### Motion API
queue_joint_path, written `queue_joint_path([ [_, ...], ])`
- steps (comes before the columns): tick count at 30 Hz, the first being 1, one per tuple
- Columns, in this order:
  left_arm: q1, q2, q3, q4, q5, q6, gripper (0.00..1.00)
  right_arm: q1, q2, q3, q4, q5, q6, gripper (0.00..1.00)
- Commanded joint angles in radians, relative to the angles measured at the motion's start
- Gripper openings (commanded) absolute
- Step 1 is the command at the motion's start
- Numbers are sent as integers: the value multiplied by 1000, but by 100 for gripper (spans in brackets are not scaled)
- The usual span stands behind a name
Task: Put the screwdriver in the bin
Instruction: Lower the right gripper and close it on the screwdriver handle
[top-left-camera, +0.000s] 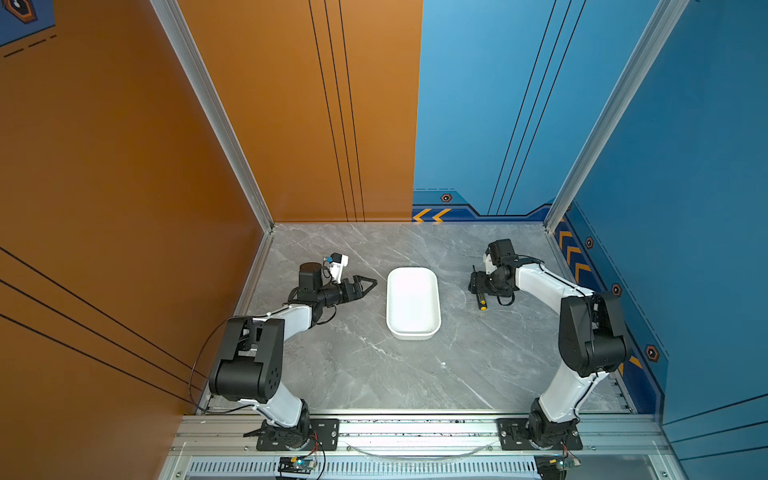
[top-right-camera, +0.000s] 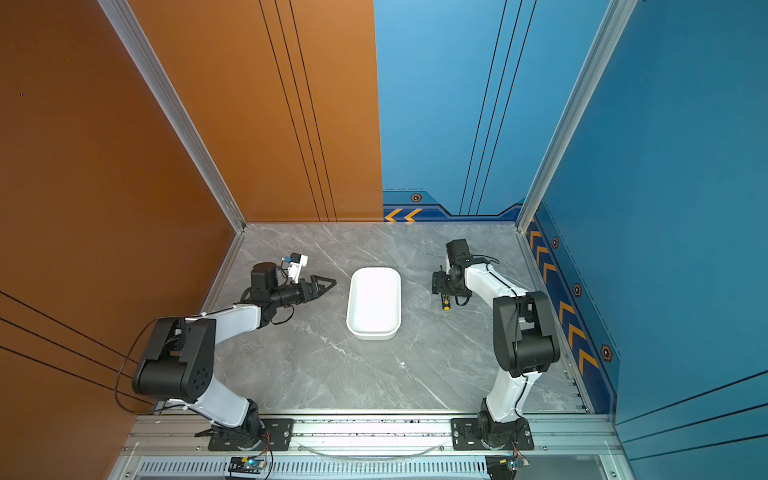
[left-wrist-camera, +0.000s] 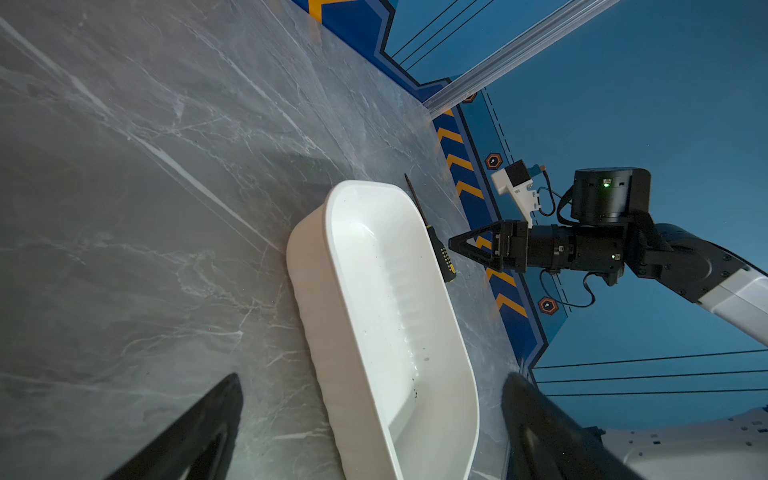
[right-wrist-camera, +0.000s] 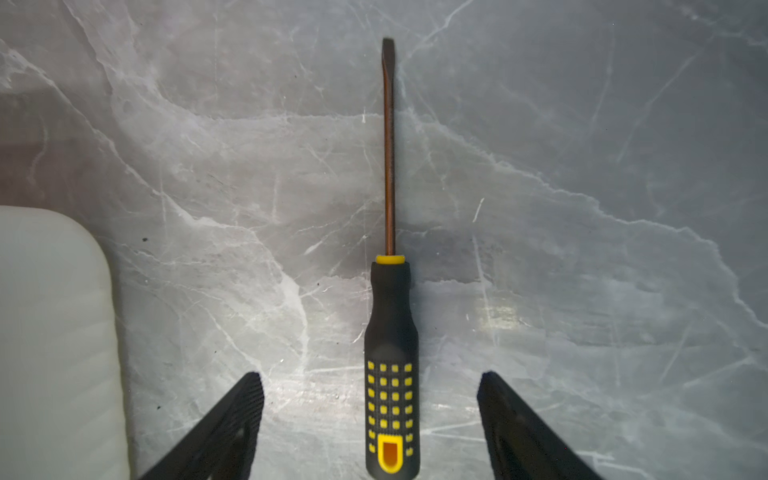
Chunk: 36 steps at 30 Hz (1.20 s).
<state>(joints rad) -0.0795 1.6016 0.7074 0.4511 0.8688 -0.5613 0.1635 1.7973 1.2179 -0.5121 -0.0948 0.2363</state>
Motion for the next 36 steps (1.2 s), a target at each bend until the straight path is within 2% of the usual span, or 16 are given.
queue_joint_path([
  [1, -15, 9, 0, -3, 39, -16, 98, -7, 23, 32, -49, 6, 2, 74],
  [12, -30, 7, -26, -5, 32, -14, 98, 0, 53, 25, -64, 28, -8, 59],
  [20, -34, 26, -31, -4, 46, -20, 98, 0, 72, 31, -83, 50, -25, 55],
  [26, -34, 50, -16, -27, 61, -34, 98, 0, 91, 37, -85, 51, -28, 46],
  [32, -40, 52, 23, -177, 30, 21, 98, -1, 109, 51, -89, 50, -29, 39],
  [36, -52, 43, 45, -262, 8, 66, 98, -2, 116, 58, -94, 46, -31, 31],
])
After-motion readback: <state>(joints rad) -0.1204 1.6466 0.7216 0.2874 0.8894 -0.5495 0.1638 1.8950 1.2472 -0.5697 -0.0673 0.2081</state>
